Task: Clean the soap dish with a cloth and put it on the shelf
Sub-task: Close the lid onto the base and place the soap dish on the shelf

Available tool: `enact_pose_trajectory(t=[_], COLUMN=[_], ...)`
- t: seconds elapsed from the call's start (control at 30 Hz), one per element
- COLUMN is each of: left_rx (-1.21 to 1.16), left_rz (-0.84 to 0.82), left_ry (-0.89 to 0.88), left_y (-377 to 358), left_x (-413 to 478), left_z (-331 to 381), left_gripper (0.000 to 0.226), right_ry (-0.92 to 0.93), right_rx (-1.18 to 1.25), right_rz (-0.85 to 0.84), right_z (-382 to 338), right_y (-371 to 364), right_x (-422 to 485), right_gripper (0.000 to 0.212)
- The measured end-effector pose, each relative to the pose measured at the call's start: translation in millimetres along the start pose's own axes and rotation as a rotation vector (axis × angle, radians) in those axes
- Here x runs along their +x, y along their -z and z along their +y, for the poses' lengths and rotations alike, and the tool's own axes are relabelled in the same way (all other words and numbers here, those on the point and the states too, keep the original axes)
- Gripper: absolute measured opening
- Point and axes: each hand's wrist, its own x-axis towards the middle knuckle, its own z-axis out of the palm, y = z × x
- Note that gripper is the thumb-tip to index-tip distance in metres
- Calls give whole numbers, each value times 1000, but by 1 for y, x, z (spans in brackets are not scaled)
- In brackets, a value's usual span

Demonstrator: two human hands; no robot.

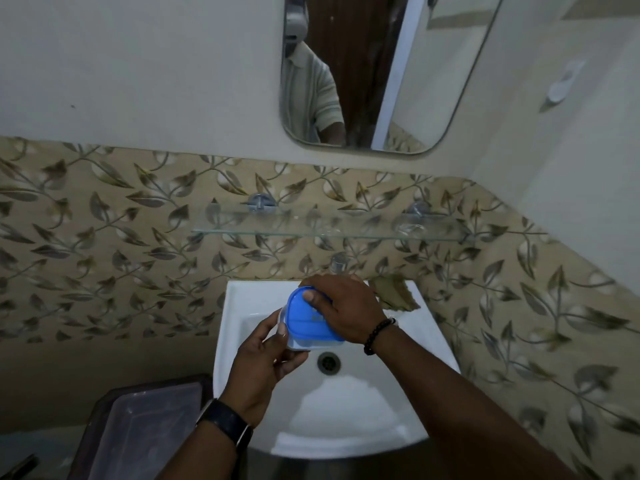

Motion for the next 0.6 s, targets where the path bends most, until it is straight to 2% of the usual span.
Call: enact_pose_trajectory(t=[0.17, 0.4, 0.6], left_rx=[28, 21, 85], left_rz=[-76, -112, -139], left_ry=[5, 10, -15], left_y=[-20, -40, -60], left_x=[2, 7, 5], left_z=[-5, -10, -18], left_gripper=[43, 54, 49], right_ry=[-13, 2, 109], right_rx=[27, 69, -20], right_rz=[-9, 31, 13], right_z=[17, 30, 41], right_y=[13, 22, 30], right_x=[-14, -27, -36], right_gripper=[38, 44, 29])
